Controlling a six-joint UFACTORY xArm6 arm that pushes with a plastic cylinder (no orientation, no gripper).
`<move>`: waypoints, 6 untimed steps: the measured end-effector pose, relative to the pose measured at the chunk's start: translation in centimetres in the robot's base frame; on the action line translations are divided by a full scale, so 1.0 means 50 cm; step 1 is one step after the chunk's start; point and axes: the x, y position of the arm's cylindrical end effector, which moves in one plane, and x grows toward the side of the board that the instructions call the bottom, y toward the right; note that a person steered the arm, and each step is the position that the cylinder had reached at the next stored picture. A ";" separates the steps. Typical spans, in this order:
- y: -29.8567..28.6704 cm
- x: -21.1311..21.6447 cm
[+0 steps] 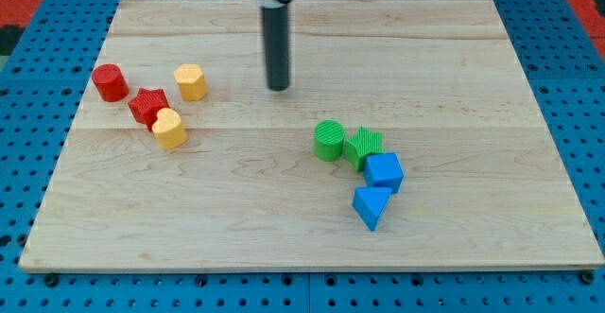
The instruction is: Push the yellow heart and red star into yellow hexagon
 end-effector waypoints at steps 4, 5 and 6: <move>-0.118 0.188; -0.241 0.190; -0.307 0.168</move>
